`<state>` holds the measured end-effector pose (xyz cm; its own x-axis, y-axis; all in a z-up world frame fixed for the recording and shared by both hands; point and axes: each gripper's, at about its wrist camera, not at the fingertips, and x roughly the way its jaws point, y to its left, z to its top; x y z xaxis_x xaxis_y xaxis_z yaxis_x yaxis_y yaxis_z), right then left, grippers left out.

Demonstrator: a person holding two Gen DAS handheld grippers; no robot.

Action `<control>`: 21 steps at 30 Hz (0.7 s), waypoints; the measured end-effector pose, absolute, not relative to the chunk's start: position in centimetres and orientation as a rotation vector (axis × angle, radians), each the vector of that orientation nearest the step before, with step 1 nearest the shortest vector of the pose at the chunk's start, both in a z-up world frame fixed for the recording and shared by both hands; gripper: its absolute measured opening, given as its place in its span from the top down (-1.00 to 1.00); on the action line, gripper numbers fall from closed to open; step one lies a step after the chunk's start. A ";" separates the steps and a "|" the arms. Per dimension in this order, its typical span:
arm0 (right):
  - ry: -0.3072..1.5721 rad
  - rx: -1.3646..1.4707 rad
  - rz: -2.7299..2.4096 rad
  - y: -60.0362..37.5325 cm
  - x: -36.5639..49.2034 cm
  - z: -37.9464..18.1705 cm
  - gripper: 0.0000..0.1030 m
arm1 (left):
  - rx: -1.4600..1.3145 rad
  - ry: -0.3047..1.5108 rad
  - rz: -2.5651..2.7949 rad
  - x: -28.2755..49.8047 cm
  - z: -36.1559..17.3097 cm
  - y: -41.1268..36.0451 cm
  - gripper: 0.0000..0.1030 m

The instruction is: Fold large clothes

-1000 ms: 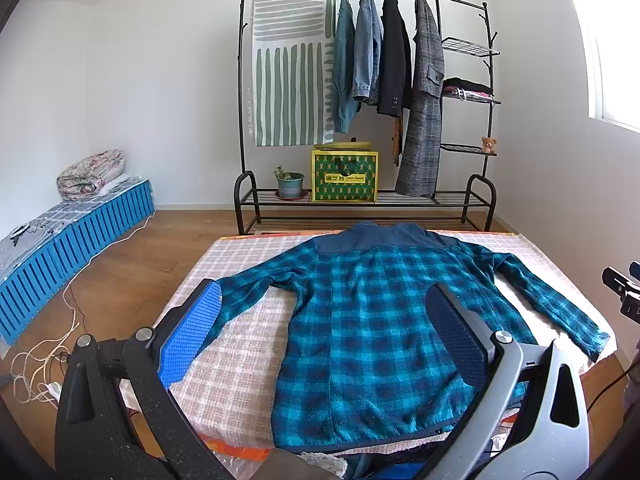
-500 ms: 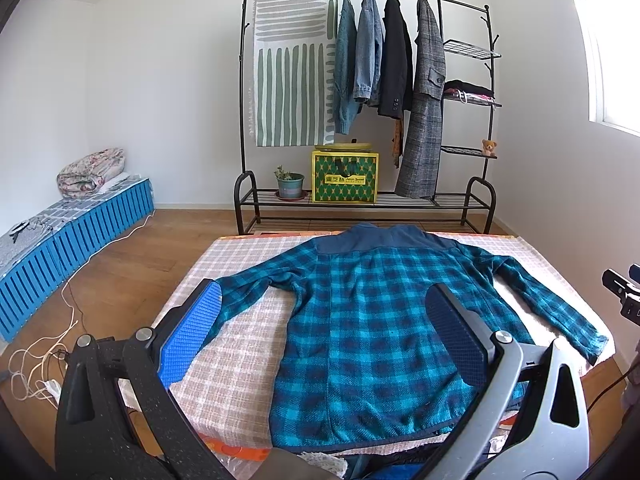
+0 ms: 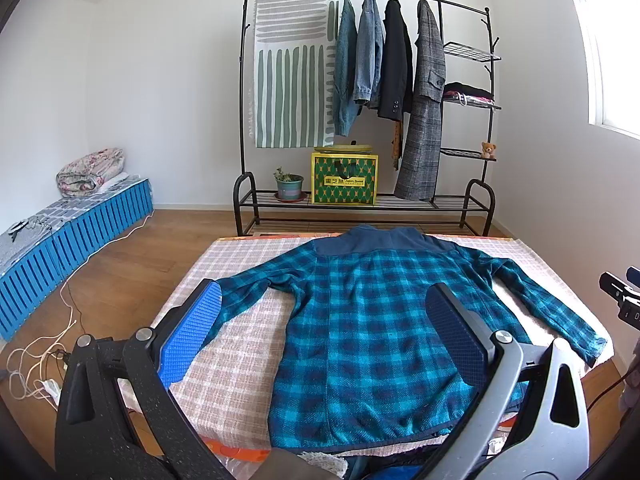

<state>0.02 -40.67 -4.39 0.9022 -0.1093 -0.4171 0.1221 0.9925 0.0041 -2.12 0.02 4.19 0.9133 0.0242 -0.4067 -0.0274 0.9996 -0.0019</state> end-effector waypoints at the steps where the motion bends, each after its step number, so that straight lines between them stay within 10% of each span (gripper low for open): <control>1: 0.430 0.030 -0.120 -40.6 0.0 -4.4 -0.81 | -0.009 0.417 0.027 -2.0 3.8 0.0 -1.00; 21: 0.429 0.037 -0.113 -40.4 0.1 -4.3 -0.81 | -0.014 0.415 0.026 -2.2 4.0 0.3 -1.00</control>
